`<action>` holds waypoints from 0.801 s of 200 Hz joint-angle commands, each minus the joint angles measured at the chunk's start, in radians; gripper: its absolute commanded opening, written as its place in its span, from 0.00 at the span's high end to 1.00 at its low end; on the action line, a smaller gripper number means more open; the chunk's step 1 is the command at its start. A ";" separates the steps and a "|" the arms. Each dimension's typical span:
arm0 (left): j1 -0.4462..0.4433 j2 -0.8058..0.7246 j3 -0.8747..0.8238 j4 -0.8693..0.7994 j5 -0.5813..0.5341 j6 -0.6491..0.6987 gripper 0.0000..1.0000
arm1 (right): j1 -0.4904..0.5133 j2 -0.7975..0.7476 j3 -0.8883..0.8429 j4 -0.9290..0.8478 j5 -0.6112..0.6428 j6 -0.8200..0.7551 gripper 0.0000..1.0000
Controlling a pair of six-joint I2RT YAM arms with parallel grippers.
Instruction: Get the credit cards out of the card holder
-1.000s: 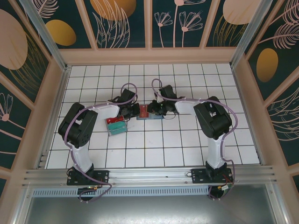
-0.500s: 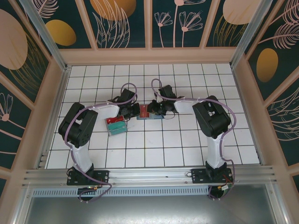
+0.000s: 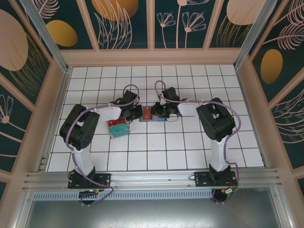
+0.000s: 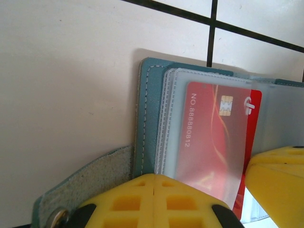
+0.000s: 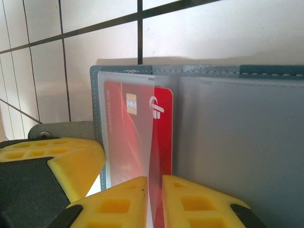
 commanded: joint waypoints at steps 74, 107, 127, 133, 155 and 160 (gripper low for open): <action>0.003 0.045 -0.003 -0.043 0.006 0.000 0.97 | -0.010 -0.042 -0.035 -0.006 0.002 0.014 0.83; 0.004 0.045 -0.003 -0.042 0.008 -0.001 0.97 | -0.010 -0.017 -0.027 -0.013 0.001 0.017 0.83; 0.003 0.045 -0.004 -0.043 0.009 -0.003 0.97 | -0.010 -0.032 -0.041 -0.005 0.010 0.018 0.83; 0.003 0.045 -0.005 -0.042 0.011 -0.003 0.97 | -0.010 -0.034 -0.041 -0.006 0.012 0.019 0.82; 0.003 0.047 -0.003 -0.043 0.011 -0.003 0.97 | -0.010 -0.045 -0.042 -0.012 0.022 0.021 0.82; 0.003 0.048 -0.002 -0.043 0.012 -0.002 0.97 | -0.009 -0.053 -0.049 -0.006 0.026 0.023 0.82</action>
